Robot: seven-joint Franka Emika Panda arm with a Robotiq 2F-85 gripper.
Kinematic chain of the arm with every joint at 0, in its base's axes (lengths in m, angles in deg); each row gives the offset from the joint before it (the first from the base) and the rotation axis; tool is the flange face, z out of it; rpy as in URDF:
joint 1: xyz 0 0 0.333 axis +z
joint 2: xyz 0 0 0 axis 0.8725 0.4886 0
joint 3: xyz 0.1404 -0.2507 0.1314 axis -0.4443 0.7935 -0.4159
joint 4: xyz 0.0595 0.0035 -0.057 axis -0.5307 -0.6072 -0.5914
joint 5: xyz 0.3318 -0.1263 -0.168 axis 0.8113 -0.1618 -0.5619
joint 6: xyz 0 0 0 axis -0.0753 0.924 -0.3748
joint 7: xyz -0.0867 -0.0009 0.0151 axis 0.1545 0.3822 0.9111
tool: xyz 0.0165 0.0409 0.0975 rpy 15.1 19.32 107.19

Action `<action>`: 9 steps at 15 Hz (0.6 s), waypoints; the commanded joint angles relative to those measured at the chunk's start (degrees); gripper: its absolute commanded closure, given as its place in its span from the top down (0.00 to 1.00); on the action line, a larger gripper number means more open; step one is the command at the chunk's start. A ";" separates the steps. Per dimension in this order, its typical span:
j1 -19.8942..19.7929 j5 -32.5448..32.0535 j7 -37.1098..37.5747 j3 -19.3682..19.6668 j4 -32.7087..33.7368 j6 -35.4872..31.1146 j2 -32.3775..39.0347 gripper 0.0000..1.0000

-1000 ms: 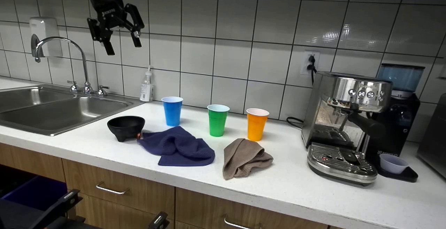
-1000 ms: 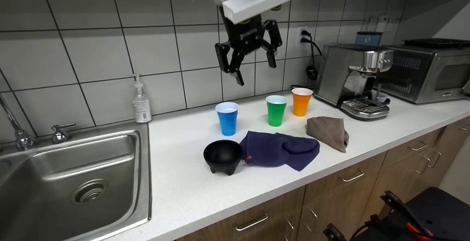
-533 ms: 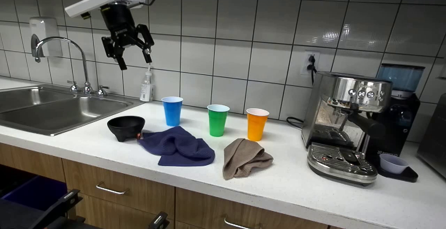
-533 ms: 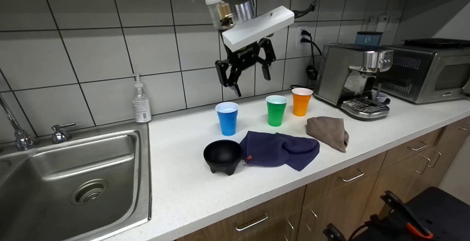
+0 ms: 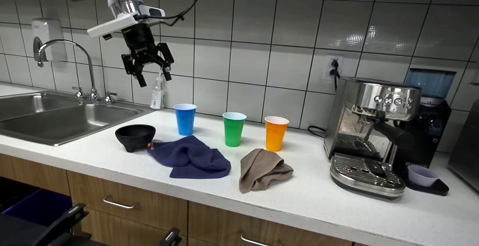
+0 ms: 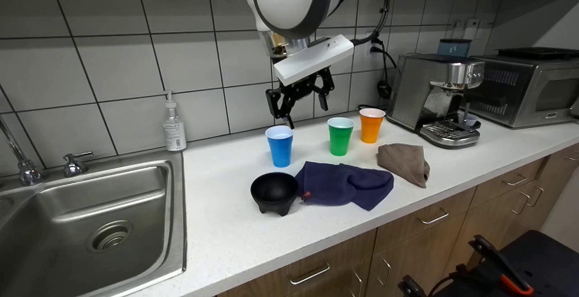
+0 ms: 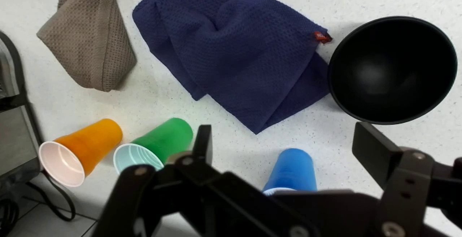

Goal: Stack up the plastic cups

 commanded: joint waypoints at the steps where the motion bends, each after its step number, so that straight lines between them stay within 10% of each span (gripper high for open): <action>1: 1.48 -2.04 1.85 1.85 3.43 -1.39 3.72 1.00; 9: 3.75 -1.12 0.84 5.31 10.99 -3.43 12.11 1.00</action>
